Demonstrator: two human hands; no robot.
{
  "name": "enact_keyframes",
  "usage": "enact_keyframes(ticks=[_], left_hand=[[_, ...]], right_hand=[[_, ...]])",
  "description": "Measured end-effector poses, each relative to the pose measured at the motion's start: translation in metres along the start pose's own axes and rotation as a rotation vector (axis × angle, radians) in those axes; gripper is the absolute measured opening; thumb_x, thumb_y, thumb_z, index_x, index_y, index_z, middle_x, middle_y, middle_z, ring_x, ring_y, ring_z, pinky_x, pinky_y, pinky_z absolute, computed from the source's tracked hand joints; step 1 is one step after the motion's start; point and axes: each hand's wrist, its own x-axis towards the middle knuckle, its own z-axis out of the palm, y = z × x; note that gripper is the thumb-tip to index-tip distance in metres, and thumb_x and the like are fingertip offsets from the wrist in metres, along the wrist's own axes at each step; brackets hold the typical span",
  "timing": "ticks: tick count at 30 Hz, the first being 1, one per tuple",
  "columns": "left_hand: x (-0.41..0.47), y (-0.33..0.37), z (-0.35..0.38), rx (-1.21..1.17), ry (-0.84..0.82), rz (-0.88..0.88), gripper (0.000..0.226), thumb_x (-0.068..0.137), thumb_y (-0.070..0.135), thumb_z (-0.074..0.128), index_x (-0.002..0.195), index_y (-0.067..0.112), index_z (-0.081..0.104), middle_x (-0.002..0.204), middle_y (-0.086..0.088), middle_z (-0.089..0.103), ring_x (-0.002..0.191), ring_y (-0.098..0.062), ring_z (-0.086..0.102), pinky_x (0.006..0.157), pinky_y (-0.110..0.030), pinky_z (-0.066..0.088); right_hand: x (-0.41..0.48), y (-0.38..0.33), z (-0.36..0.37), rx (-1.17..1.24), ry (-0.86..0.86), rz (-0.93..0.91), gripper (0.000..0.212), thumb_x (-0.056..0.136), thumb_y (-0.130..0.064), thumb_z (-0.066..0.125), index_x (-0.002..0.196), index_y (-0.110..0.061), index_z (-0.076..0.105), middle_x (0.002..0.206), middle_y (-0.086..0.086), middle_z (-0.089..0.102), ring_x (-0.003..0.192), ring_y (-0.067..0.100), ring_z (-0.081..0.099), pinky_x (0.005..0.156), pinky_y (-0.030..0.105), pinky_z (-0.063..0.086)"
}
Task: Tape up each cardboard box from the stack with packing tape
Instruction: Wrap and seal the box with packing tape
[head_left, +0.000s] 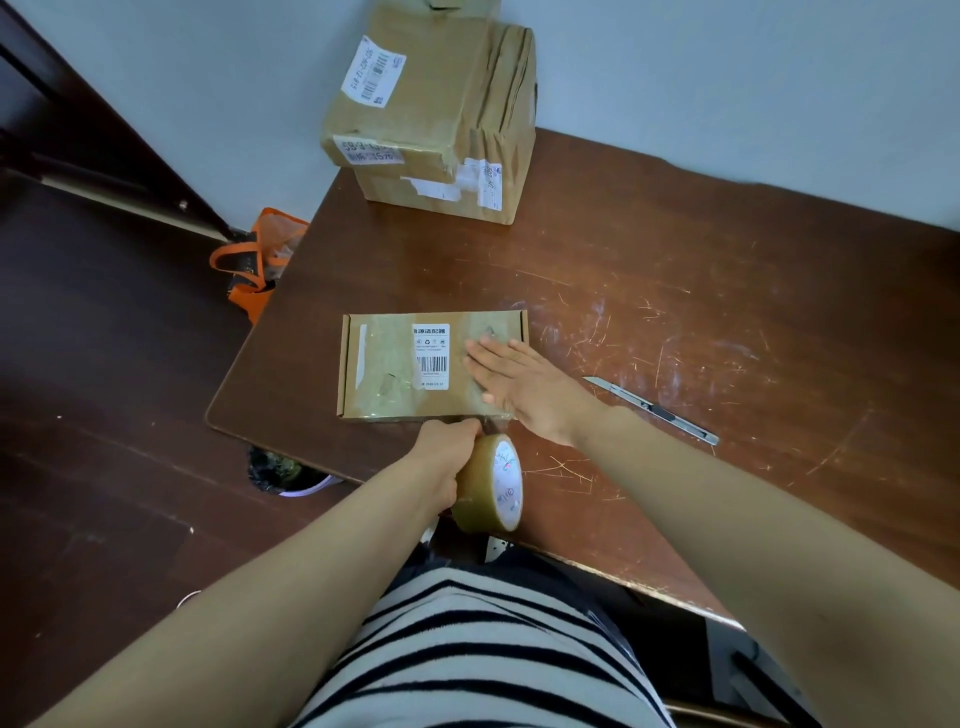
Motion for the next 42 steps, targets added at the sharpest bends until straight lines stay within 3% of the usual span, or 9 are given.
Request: enact_keyframes(ticks=[4,10,17,22,28,32,35,39,42], left_hand=[[-0.003,0.0,-0.004,0.071,0.014,-0.007,0.015,0.092,0.013,0.055,0.101,0.002,0.059,0.077,-0.01,0.06,0.063,-0.021,0.056,0.05,-0.027,0.043],[-0.008,-0.019,-0.01,0.227,-0.001,-0.042,0.032,0.091,0.015,0.056,0.117,-0.003,0.052,0.087,-0.014,0.06,0.067,-0.022,0.057,0.051,-0.028,0.046],[-0.006,-0.005,-0.012,0.059,0.011,0.034,0.022,0.091,0.011,0.058,0.107,-0.003,0.062,0.08,-0.011,0.063,0.066,-0.022,0.06,0.052,-0.026,0.048],[-0.012,-0.006,-0.013,0.028,-0.001,0.057,0.008,0.09,0.007,0.056,0.092,0.003,0.062,0.076,-0.01,0.061,0.062,-0.02,0.057,0.05,-0.024,0.045],[-0.014,-0.008,-0.021,0.0,0.006,0.043,0.015,0.089,0.011,0.058,0.098,0.001,0.064,0.076,-0.013,0.063,0.061,-0.023,0.059,0.05,-0.025,0.047],[-0.019,-0.006,-0.025,-0.023,-0.009,0.053,0.012,0.089,0.01,0.057,0.095,0.003,0.065,0.075,-0.012,0.063,0.06,-0.022,0.058,0.05,-0.025,0.047],[-0.024,0.001,-0.03,-0.058,-0.029,0.061,0.007,0.088,0.009,0.059,0.086,0.006,0.065,0.067,-0.008,0.062,0.053,-0.019,0.057,0.048,-0.023,0.047],[-0.027,0.009,-0.038,-0.058,-0.04,0.052,0.01,0.088,0.014,0.06,0.088,0.006,0.064,0.055,-0.005,0.06,0.038,-0.013,0.054,0.044,-0.021,0.043],[-0.025,0.012,-0.045,-0.057,-0.027,0.04,0.013,0.089,0.018,0.06,0.085,0.005,0.062,0.056,-0.005,0.06,0.04,-0.013,0.054,0.044,-0.021,0.043]], right_hand=[[0.001,0.002,0.0,0.005,-0.016,-0.001,0.052,0.105,-0.027,0.024,0.151,-0.014,0.005,0.16,0.0,-0.004,0.137,0.003,-0.02,0.106,0.016,-0.026],[0.002,0.004,0.001,-0.013,-0.044,0.003,0.053,0.105,-0.029,0.023,0.152,-0.015,0.002,0.16,0.0,-0.008,0.137,0.003,-0.021,0.108,0.018,-0.023],[0.0,0.001,0.005,-0.173,-0.078,0.004,0.085,0.083,-0.064,0.01,0.149,-0.014,-0.01,0.147,-0.003,-0.025,0.136,0.01,-0.027,0.112,0.026,-0.021],[-0.001,-0.012,0.018,-0.218,0.058,0.058,0.063,0.093,-0.042,0.029,0.142,-0.003,0.019,0.152,0.015,0.022,0.141,0.027,0.022,0.112,0.045,0.014],[-0.001,-0.012,0.013,-0.276,0.029,0.038,0.065,0.094,-0.04,0.032,0.145,-0.004,0.012,0.152,0.015,0.009,0.141,0.027,0.01,0.113,0.045,0.007],[-0.004,-0.012,0.014,-0.261,-0.009,0.028,0.074,0.1,-0.036,0.038,0.142,-0.009,-0.015,0.149,0.01,-0.022,0.14,0.026,-0.02,0.113,0.037,-0.016],[-0.003,-0.013,0.008,-0.265,0.001,0.035,0.084,0.096,-0.047,0.042,0.148,-0.01,-0.013,0.156,0.009,-0.018,0.146,0.025,-0.012,0.114,0.034,-0.015],[-0.001,-0.02,0.012,-0.224,0.061,0.051,0.07,0.085,-0.049,-0.009,0.145,-0.014,-0.014,0.151,0.003,-0.022,0.142,0.019,-0.017,0.115,0.032,-0.018],[0.001,-0.023,0.017,-0.207,0.064,0.046,0.067,0.084,-0.047,-0.011,0.144,-0.016,-0.013,0.15,0.003,-0.022,0.146,0.023,-0.011,0.115,0.032,-0.018]])
